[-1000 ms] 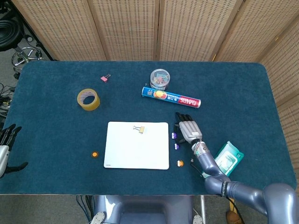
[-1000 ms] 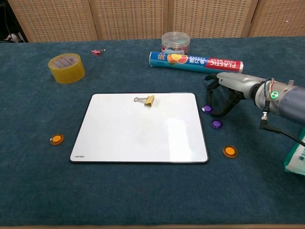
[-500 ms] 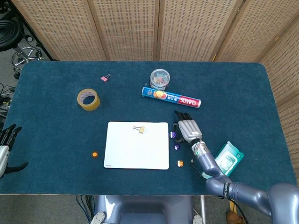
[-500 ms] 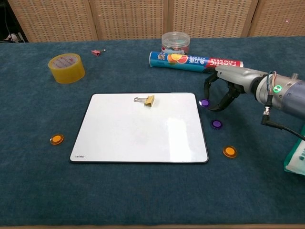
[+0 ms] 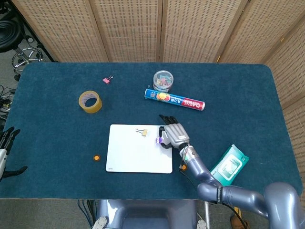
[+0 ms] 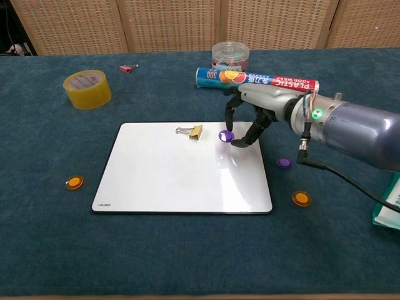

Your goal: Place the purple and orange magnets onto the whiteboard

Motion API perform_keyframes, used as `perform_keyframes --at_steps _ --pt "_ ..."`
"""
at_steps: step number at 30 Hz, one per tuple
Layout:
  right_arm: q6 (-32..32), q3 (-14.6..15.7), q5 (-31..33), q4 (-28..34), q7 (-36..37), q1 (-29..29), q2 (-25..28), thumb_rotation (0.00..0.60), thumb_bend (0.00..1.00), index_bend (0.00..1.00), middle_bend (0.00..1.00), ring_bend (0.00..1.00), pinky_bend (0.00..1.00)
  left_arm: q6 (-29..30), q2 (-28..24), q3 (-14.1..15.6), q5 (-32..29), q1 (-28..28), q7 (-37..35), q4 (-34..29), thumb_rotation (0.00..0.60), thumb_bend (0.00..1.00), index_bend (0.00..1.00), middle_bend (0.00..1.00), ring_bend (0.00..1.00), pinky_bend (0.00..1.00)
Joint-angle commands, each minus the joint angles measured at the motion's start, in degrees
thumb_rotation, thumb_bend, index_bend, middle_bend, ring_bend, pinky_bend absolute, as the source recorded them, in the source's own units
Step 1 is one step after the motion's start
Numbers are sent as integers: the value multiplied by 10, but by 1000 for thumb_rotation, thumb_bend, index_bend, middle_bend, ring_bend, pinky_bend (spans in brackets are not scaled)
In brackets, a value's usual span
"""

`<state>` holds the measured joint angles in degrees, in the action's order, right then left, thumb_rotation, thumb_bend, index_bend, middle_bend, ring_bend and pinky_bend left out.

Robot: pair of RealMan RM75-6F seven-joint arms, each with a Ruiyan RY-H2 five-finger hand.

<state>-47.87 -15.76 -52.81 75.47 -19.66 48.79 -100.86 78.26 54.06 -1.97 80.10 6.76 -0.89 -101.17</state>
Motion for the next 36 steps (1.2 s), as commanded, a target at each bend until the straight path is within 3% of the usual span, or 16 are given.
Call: perform_keyframes --at_steps 1,6,12,15,19,29,36 --pt "3 -7 22 -2 -19 17 -18 600 429 534 0 0 0 0 -2 1 2 -1 -5 0 600 112 0 0 0 0" --pt "5 -8 58 -9 -46 34 -28 600 433 521 0 0 0 3 -7 1 4 -3 -17 2 600 112 0 0 0 0" --pt "10 -1 78 3 -56 36 -19 600 410 328 0 0 0 3 -9 0 6 -3 -22 2 600 112 0 0 0 0" --pt "9 2 82 11 -59 36 -14 600 390 290 0 0 0 4 -10 1 8 -4 -22 2 600 112 0 0 0 0" --pt "-16 3 66 47 -61 29 8 600 390 300 0 0 0 6 -10 1 9 -5 -22 1 600 111 0 0 0 0" --pt "-69 65 61 158 -102 -20 103 600 390 344 0 0 0 6 -10 1 8 -5 -19 0 600 111 0 0 0 0" --pt "-80 100 37 147 -74 -55 112 600 390 336 0 0 0 6 -9 2 9 -5 -14 -2 600 111 0 0 0 0"
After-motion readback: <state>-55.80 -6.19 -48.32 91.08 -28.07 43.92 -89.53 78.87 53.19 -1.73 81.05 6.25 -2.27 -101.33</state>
